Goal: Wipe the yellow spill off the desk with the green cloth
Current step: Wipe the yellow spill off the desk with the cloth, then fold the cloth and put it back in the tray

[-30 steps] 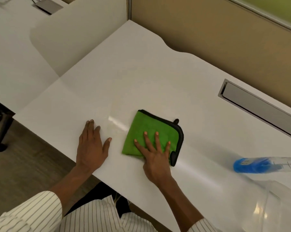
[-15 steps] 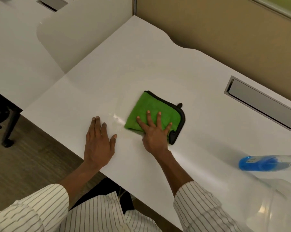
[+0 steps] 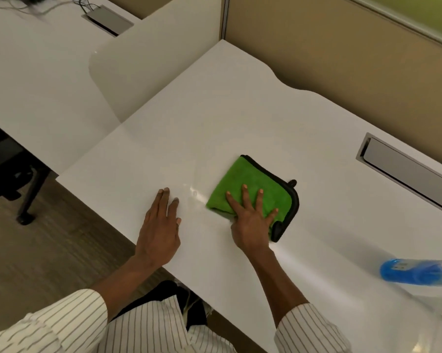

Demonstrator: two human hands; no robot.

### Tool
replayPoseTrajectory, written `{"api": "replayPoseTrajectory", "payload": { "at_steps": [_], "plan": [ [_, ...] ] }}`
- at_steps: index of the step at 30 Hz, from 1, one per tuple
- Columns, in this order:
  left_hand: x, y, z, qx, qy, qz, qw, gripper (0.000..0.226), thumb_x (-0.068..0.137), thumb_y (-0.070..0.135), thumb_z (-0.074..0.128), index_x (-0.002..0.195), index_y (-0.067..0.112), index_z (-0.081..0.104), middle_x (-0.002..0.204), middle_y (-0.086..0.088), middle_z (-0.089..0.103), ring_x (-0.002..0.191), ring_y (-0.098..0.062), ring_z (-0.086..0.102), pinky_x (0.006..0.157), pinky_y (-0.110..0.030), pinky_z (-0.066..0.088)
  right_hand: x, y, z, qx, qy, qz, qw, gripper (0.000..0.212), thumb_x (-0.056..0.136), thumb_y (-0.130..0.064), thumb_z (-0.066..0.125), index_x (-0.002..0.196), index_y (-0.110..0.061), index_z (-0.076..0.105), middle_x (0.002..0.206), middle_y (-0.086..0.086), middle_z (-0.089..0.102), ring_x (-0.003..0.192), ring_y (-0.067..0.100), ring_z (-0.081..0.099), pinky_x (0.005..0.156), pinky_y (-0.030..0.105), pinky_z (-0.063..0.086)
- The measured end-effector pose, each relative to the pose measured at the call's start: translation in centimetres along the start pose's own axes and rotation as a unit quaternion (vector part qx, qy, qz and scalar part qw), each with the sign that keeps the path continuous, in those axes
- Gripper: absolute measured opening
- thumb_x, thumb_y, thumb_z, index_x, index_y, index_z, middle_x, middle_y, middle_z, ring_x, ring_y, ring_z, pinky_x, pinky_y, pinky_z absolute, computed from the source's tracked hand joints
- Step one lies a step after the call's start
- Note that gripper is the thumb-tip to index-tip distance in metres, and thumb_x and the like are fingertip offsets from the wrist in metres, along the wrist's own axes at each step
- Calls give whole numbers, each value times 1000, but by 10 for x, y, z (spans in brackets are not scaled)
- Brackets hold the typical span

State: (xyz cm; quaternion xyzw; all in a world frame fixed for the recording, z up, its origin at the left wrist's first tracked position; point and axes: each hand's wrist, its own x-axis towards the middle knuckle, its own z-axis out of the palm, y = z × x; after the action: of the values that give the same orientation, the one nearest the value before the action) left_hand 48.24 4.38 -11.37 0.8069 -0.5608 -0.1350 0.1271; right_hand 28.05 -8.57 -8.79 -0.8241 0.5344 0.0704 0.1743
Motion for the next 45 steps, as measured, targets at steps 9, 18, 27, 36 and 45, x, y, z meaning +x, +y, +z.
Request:
{"api": "replayPoseTrajectory", "payload": {
  "at_steps": [9, 18, 27, 36, 45],
  "plan": [
    [3, -29, -7, -40, 25, 53, 998, 68, 86, -20, 65, 151, -3, 58, 170, -22, 43, 158, -41, 44, 118, -54, 51, 27, -47, 7, -33, -26, -128, 991, 81, 96, -10, 47, 162, -50, 20, 178, -5, 0, 161, 42, -14, 115, 86, -1],
    [11, -36, -10, -31, 41, 70, 996, 41, 92, -13, 67, 132, -5, 67, 156, -25, 57, 143, -45, 59, 102, -57, 59, -78, -1, 23, -12, -60, -200, 978, 71, 95, -16, 37, 154, -55, 35, 175, -16, 10, 164, 26, -12, 123, 76, 3],
    [24, -8, -22, 0, 10, 78, 997, 35, 83, 11, 89, 114, 2, 75, 137, -24, 67, 125, -45, 68, 95, -57, 61, -127, 13, 4, 122, -20, -21, 992, 71, 95, -4, 50, 146, -53, 52, 167, -27, 28, 164, 11, 6, 132, 54, 3],
    [35, 46, -36, -235, -57, 85, 966, 17, 97, 24, 82, 110, 17, 74, 117, 7, 73, 115, -15, 67, 99, -34, 50, -135, 19, -91, 469, 82, 224, 850, 46, 95, 0, 59, 110, -40, 75, 68, -9, 67, 53, 11, 52, 52, 21, 41],
    [57, 128, -65, -535, -423, -105, 724, 95, 72, 88, 72, 121, 6, 80, 119, -10, 83, 109, -32, 78, 101, -42, 59, -166, 46, -151, 774, 116, 187, 593, 35, 92, -14, 69, 127, -13, 74, 131, 16, 74, 121, 36, 72, 94, 46, 63]
  ]
}}
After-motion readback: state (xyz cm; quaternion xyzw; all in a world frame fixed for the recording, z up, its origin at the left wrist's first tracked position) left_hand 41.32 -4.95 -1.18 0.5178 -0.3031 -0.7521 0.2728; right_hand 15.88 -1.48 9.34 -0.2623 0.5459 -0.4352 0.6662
